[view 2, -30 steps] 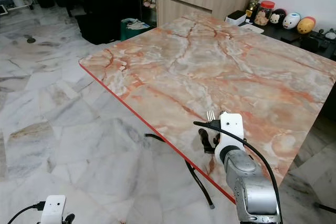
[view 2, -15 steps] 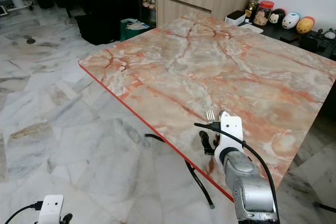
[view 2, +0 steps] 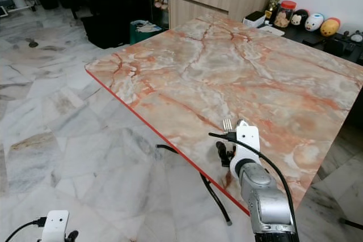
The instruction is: Setting the table
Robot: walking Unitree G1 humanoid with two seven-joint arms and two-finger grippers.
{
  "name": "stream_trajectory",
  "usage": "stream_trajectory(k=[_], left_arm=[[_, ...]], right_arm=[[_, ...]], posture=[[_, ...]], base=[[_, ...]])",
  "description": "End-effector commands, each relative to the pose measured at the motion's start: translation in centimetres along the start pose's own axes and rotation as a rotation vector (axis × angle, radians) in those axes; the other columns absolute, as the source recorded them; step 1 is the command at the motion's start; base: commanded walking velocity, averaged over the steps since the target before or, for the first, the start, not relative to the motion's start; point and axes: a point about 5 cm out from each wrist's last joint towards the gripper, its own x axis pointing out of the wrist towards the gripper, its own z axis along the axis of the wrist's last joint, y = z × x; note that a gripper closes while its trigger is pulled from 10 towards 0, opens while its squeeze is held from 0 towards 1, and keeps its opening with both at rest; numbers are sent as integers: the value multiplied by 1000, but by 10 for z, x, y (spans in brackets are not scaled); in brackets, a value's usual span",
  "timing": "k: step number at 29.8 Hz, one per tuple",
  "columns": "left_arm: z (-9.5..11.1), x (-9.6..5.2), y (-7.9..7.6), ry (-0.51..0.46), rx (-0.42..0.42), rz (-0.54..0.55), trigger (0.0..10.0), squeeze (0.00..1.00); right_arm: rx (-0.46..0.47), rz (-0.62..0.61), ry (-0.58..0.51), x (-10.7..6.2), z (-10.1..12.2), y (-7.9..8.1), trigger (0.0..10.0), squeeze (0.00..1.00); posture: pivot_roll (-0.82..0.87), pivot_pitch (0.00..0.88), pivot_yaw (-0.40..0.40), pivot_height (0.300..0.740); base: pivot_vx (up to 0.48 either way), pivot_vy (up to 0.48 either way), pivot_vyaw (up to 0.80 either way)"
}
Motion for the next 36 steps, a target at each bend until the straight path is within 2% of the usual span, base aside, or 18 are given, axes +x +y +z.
stream_trajectory(k=[1, 4, 5, 6, 8, 9, 16, 17, 18, 19, 20, 22, 36], left_arm=[[-2, 0, 0, 16, 1, 2, 10000, 0], [-2, 0, 1, 16, 1, 2, 10000, 0], [-2, 0, 1, 16, 1, 2, 10000, 0], [-3, 0, 1, 17, 0, 2, 10000, 0], [-3, 0, 1, 18, -1, 2, 10000, 0], [-3, 0, 1, 18, -1, 2, 10000, 0], [-4, -1, 0, 22, -1, 0, 10000, 0], [-4, -1, 0, 22, 0, 0, 10000, 0], [-4, -1, 0, 22, 1, 0, 10000, 0], [-4, -1, 0, 22, 1, 0, 10000, 0], [-4, -1, 0, 22, 1, 0, 10000, 0], [-4, -1, 0, 21, 2, 0, 10000, 0], [-4, -1, 3, 23, 14, -2, 10000, 0]], right_arm=[[-3, -6, -8, 2, 2, 0, 10000, 0], [-3, -3, -12, 3, 3, 1, 10000, 0], [-3, -4, -16, 3, 4, 1, 4118, 0], [-12, -4, -24, 4, 5, 1, 0, 0], [-24, -3, -27, 5, 5, 2, 0, 0], [-23, -4, -25, 5, 5, 2, 10000, 0], [-20, -14, -18, 7, 4, 0, 10000, 0], [-20, -16, -18, 7, 4, 0, 2667, 0], [-20, -18, -19, 8, 5, 0, 0, 0], [-21, -18, -19, 8, 5, 0, 0, 0], [-22, -18, -19, 8, 4, 0, 2314, 0], [-21, -23, -15, 9, 4, 0, 10000, 0], [-19, -47, -2, 11, 0, -6, 10000, 0]], posture=[[23, 0, 1, 740], [22, 0, 1, 740], [23, 0, 1, 740], [23, 0, 1, 740], [23, 0, 1, 740], [22, 0, 1, 740], [25, 0, 2, 740], [24, 0, 2, 740], [26, 0, 2, 740], [26, 0, 2, 740], [26, 0, 2, 740], [27, 0, 4, 740], [25, 0, 11, 740]], base=[[0, 0, 0], [0, 0, 0], [0, 0, 0], [0, 0, 0], [0, 0, 0], [0, 0, 0], [0, 0, 0], [0, 0, 0], [0, 0, 0], [0, 0, 0], [0, 0, 0], [0, 0, 0], [0, 0, 0]])
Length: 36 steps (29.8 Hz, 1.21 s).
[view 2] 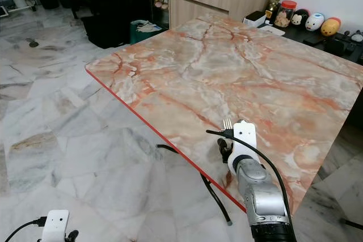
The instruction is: Setting the table
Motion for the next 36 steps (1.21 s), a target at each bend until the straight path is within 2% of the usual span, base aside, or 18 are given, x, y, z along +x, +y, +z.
stream_trajectory(k=[1, 17, 25, 36], left_arm=[[-4, -1, 3, 23, 12, 0, 10000, 0], [-6, -1, 0, 26, 9, 1, 10000, 0], [-5, -1, -2, 23, 10, -5, 10000, 0], [-4, -1, 6, 20, 18, 2, 10000, 0]], right_arm=[[2, -20, 1, 1, 0, -5, 10000, 0], [32, -32, 4, 6, -1, -9, 10000, 0], [54, -18, 6, 9, -6, -5, 10000, 0], [70, -10, -11, 13, -5, -4, 10000, 0]], posture=[[25, 0, 11, 740], [29, 0, 8, 740], [35, 0, 10, 740], [41, 0, 9, 740]], base=[[0, 0, 0], [0, 0, 0], [0, 0, 0], [0, 0, 0]])
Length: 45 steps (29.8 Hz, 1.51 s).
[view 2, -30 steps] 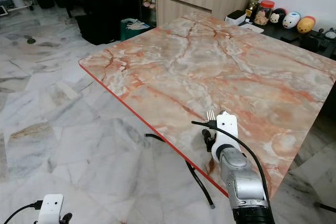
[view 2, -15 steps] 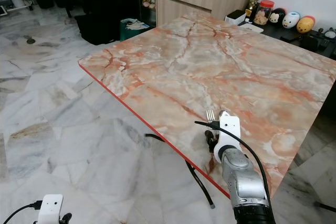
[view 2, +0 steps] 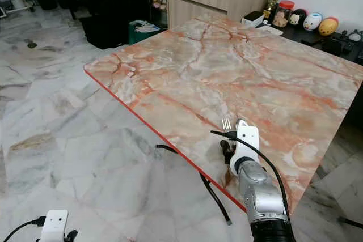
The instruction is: Setting the table
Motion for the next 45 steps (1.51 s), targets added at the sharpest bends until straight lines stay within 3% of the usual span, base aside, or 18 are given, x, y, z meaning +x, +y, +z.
stream_trajectory(k=[1, 10, 45], left_arm=[[-4, -1, 2, 21, 12, -3, 10000, 0], [-8, -2, -5, 26, 21, -13, 10000, 0], [-4, -1, -3, 20, 32, -15, 10000, 0]], right_arm=[[18, 5, -17, 2, 4, 1, 10000, 0], [21, 16, -50, 4, 11, 4, 10000, 0], [-1, -33, -36, 8, 9, -5, 10000, 0]], posture=[[40, 0, 9, 740], [40, 0, 10, 740], [41, 0, 11, 740]], base=[[0, 0, 0], [0, 0, 0], [0, 0, 0]])
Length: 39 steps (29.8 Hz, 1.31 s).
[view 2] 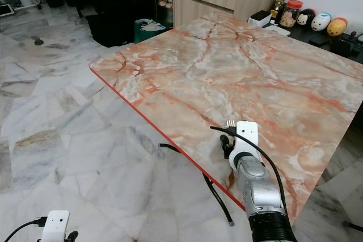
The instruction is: Setting the table
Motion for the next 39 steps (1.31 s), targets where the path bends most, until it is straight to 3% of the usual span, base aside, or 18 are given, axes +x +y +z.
stream_trajectory(k=[1, 11, 12, 13, 14, 16, 37, 39], left_arm=[[-3, 0, 0, 17, 16, -3, 10000, 0], [-5, -1, -1, 23, 20, -6, 10000, 0], [-5, -1, -1, 23, 21, -6, 10000, 0], [-5, -1, -1, 23, 21, -6, 10000, 0], [-5, -1, -1, 24, 21, -6, 10000, 0], [-5, -1, 0, 24, 21, -6, 10000, 0], [-5, -1, -1, 21, 21, -7, 10000, 0], [-4, -1, -3, 20, 20, -10, 10000, 0]], right_arm=[[7, -25, 1, 2, 1, -5, 10000, 0], [13, -45, 11, 3, -2, -6, 10000, 0], [14, -47, 11, 3, -2, -7, 5608, 0], [15, -48, 11, 3, -2, -7, 5608, 0], [16, -50, 10, 3, -2, -7, 353, 0], [16, -50, 10, 3, -2, -7, 0, 0], [16, -25, 14, 5, -4, 0, 0, 0], [15, -4, 14, 6, -3, 7, 0, 0]], posture=[[42, 0, 13, 740], [43, 0, 13, 740], [43, 0, 14, 740], [42, 0, 14, 740], [42, 0, 14, 740], [42, 0, 14, 740], [44, 0, 12, 740], [45, 0, 9, 740]], base=[[0, 0, 0], [0, 0, 0], [0, 0, 0], [0, 0, 0], [0, 0, 0], [0, 0, 0], [0, 0, 0], [0, 0, 0]])
